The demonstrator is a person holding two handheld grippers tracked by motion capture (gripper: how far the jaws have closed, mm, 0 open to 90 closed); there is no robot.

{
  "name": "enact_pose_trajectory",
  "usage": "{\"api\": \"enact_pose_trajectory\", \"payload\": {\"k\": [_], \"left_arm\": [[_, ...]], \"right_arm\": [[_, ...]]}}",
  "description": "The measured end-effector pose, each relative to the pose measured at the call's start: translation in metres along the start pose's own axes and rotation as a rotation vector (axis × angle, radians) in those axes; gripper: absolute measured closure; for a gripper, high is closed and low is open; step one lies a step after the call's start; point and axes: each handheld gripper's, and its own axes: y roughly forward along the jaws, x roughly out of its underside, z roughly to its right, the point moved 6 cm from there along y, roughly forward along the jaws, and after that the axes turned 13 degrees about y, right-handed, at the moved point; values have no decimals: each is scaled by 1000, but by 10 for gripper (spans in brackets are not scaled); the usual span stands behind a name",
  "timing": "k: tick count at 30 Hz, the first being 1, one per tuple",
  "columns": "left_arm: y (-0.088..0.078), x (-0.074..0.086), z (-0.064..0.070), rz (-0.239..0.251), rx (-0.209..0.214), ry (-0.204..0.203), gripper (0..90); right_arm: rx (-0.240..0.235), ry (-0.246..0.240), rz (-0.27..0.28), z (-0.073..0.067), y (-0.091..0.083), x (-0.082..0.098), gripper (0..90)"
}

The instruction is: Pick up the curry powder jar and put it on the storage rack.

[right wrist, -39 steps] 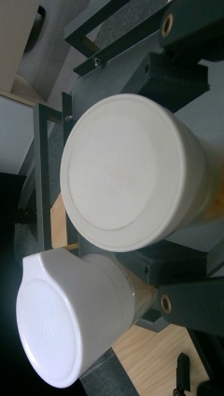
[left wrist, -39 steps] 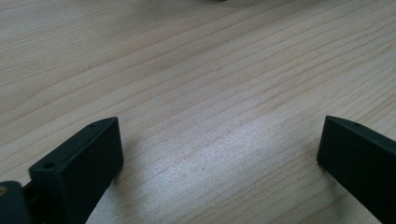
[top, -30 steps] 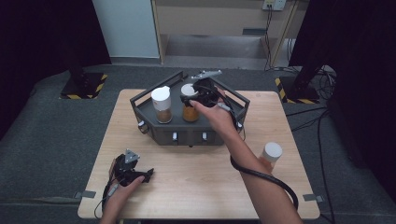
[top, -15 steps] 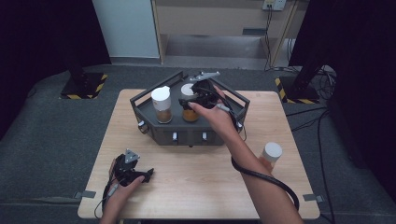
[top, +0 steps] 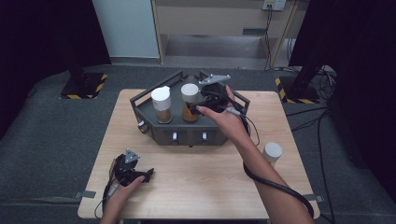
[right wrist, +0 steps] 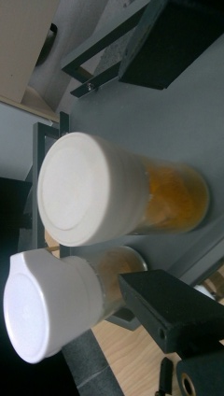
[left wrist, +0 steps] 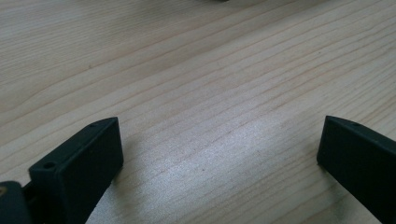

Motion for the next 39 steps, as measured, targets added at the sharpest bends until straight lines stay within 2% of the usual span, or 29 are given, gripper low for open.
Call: {"api": "enact_pose_trajectory", "payload": {"k": [20, 39], "left_arm": [[1, -1, 1, 0, -6, -8, 0], [1, -1, 1, 0, -7, -9, 0]], "right_arm": [[6, -16, -64, 17, -39, 17, 45], [21, -39, -92, 31, -73, 26, 42]]}}
